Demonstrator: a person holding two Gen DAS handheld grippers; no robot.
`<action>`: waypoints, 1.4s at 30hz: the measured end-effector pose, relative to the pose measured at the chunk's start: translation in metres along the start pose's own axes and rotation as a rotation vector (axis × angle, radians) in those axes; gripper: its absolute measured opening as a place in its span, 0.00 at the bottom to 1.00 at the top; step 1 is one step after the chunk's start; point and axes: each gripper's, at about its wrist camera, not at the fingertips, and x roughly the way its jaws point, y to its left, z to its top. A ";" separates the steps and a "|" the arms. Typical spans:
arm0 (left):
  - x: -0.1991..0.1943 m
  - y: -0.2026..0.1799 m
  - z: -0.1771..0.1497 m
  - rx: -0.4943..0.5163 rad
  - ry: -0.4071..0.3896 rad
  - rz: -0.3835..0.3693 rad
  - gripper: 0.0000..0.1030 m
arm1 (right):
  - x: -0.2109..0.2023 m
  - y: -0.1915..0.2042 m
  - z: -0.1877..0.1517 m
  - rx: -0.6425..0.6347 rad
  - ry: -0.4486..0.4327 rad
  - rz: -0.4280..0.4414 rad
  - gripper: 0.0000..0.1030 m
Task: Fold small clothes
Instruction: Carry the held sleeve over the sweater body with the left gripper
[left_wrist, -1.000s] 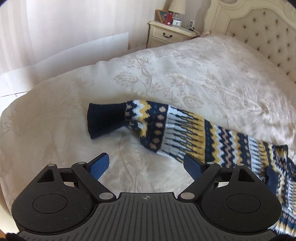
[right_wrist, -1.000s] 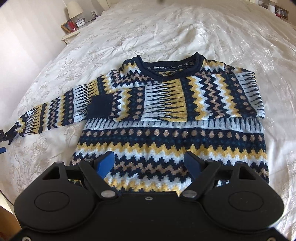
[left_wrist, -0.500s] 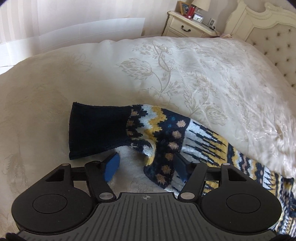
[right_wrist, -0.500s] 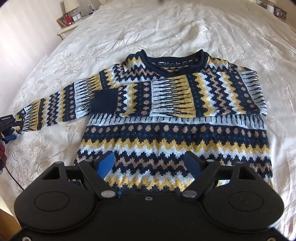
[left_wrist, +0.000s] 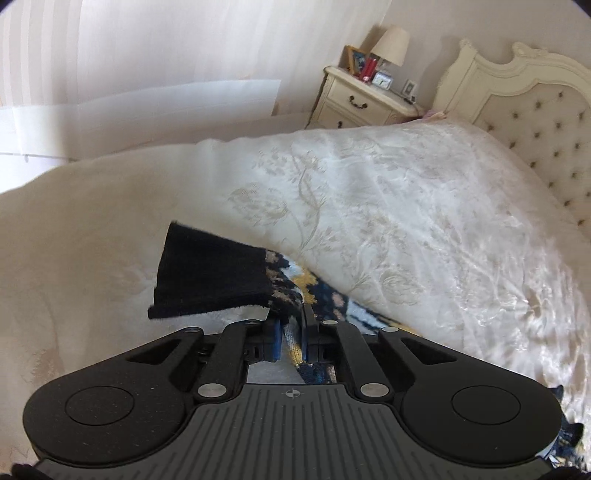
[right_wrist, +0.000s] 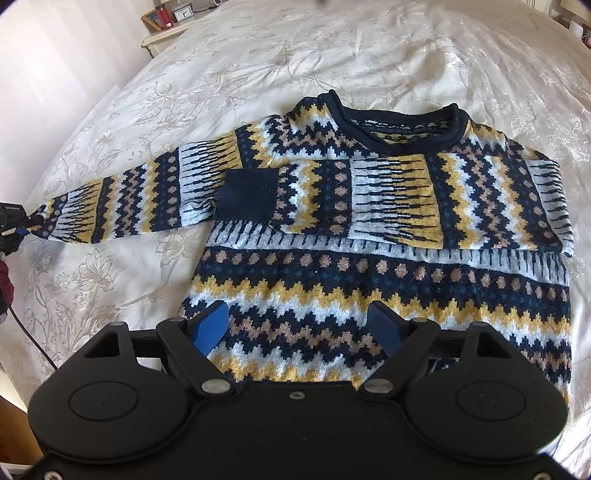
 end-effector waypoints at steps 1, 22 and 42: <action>-0.008 -0.006 0.003 0.018 -0.017 -0.014 0.09 | 0.000 -0.001 -0.001 -0.002 0.001 0.004 0.81; -0.108 -0.256 -0.070 0.514 -0.151 -0.313 0.09 | -0.040 -0.104 -0.039 0.091 -0.057 0.067 0.81; -0.096 -0.421 -0.263 0.883 0.145 -0.512 0.31 | -0.073 -0.203 -0.072 0.235 -0.087 0.018 0.81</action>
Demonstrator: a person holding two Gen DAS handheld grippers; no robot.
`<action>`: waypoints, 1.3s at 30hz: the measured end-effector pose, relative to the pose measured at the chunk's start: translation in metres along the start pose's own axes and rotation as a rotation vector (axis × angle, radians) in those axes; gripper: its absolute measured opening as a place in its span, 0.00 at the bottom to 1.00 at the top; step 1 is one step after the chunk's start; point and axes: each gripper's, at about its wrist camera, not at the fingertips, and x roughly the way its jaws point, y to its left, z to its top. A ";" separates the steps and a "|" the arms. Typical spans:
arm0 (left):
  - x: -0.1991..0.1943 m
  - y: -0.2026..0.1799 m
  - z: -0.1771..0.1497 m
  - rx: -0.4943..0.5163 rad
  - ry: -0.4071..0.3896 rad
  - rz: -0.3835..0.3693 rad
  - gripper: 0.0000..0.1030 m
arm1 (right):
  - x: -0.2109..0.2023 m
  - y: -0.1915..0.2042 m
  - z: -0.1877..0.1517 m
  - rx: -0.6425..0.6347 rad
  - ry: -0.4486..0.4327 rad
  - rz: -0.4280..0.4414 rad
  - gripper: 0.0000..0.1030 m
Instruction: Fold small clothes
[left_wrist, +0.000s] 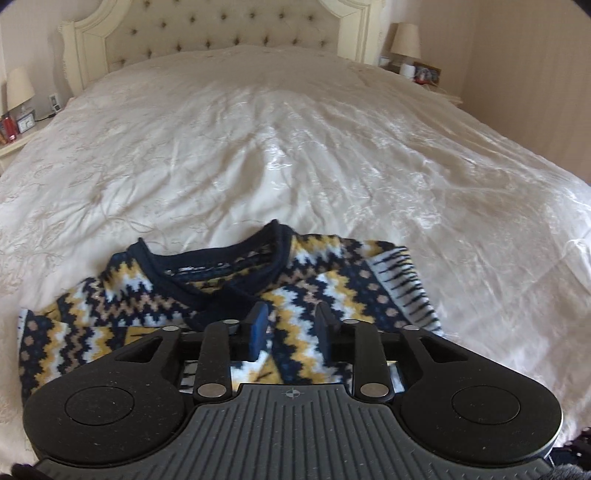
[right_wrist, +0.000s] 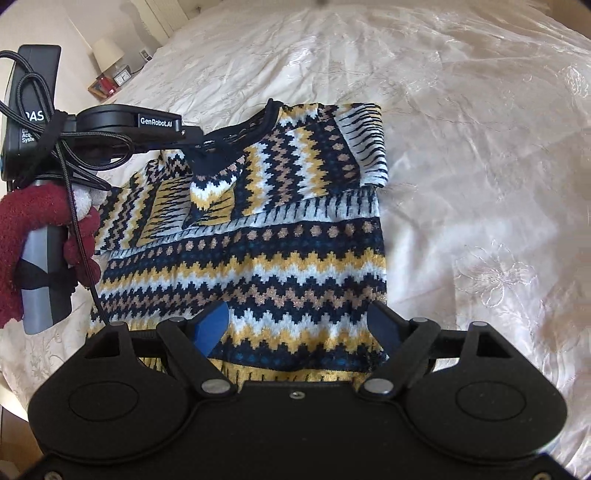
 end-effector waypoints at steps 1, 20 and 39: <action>-0.003 -0.005 0.001 0.018 -0.009 -0.026 0.31 | 0.000 0.000 0.000 0.002 0.001 0.000 0.81; -0.044 0.136 -0.087 -0.214 0.200 0.272 0.38 | 0.037 0.068 0.039 -0.152 -0.016 0.014 0.81; -0.005 0.187 -0.137 -0.370 0.336 0.283 0.45 | 0.142 0.146 0.106 -0.387 0.075 -0.039 0.81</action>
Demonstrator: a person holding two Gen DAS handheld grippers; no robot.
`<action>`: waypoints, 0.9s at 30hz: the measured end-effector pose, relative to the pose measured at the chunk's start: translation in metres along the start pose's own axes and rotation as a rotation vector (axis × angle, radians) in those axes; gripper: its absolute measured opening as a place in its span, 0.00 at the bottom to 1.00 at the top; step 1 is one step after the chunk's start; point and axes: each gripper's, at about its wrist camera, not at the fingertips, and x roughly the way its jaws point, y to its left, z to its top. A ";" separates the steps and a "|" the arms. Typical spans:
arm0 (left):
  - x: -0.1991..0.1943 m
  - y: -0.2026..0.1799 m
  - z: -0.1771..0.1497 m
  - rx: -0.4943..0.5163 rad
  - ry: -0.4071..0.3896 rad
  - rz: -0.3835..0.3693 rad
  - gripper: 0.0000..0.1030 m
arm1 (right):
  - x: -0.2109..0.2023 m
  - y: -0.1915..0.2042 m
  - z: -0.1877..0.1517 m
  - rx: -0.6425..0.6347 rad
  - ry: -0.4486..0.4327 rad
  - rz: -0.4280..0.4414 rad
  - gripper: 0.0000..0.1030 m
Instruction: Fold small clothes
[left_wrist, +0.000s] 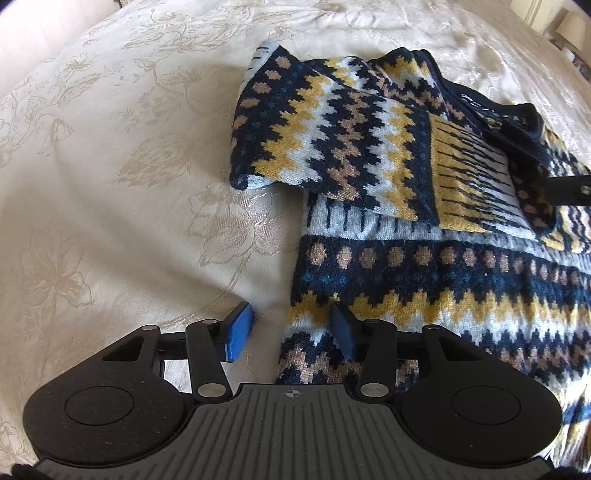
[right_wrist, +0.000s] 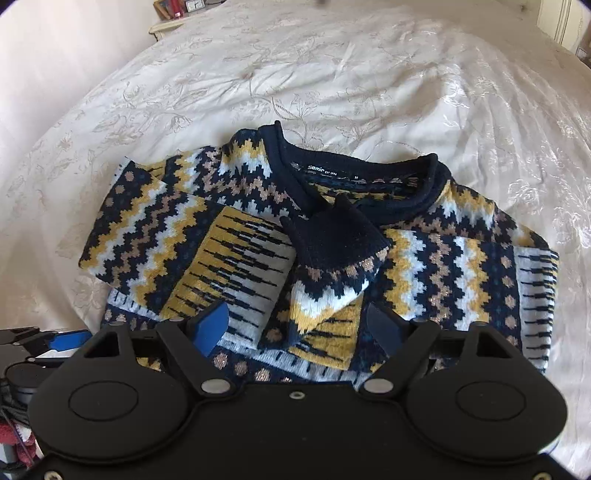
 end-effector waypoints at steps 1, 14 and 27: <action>0.000 0.000 0.000 0.001 -0.002 -0.002 0.45 | 0.006 0.000 0.002 -0.004 0.009 -0.007 0.80; 0.000 -0.002 -0.004 0.013 -0.020 0.015 0.47 | -0.006 -0.103 -0.030 0.305 0.029 -0.175 0.74; 0.001 0.001 -0.004 0.006 -0.018 0.003 0.48 | 0.004 -0.133 -0.035 0.444 -0.025 0.037 0.71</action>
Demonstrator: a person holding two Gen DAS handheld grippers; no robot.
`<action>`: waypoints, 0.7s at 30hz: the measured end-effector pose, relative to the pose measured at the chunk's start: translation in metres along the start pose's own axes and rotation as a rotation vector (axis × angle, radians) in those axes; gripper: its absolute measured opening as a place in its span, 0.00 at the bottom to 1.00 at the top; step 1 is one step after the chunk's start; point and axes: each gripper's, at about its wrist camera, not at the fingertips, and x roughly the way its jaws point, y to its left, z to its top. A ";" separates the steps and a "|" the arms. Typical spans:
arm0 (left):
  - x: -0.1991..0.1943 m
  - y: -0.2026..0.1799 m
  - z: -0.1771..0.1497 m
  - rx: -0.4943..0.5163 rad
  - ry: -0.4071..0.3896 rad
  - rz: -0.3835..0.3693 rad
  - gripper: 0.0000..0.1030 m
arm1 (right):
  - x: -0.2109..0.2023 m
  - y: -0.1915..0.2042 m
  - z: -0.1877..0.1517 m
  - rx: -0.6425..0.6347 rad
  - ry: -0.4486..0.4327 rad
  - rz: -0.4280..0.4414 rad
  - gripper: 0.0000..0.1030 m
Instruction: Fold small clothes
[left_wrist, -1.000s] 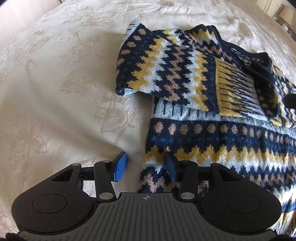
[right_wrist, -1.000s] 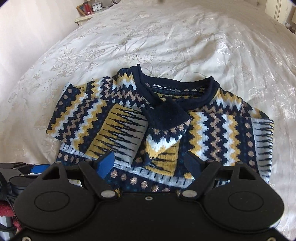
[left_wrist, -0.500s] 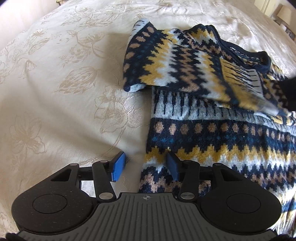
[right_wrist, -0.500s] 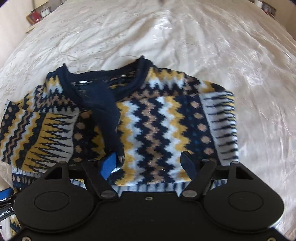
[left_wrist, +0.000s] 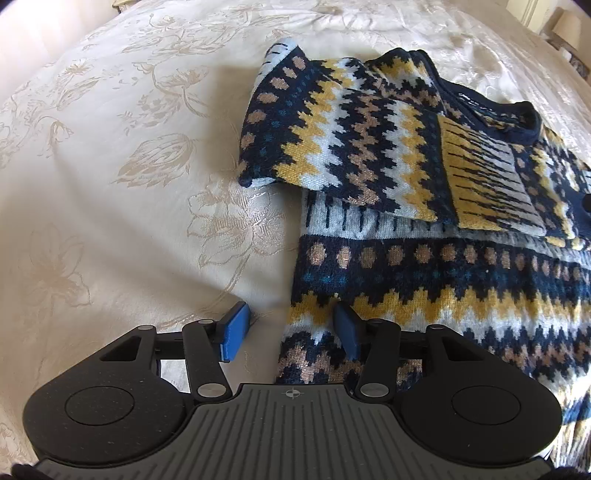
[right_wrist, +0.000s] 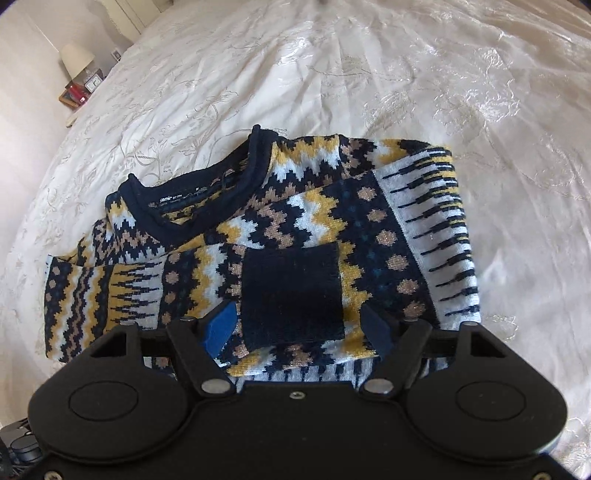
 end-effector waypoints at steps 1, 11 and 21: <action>0.000 0.000 0.000 -0.001 0.000 0.000 0.48 | 0.003 -0.001 0.001 0.006 0.005 0.009 0.62; -0.004 0.003 0.000 -0.013 0.007 -0.009 0.48 | -0.058 0.035 0.010 -0.145 -0.105 0.067 0.16; -0.048 0.000 0.035 0.011 -0.139 0.012 0.48 | -0.045 -0.011 0.015 -0.114 -0.065 -0.111 0.16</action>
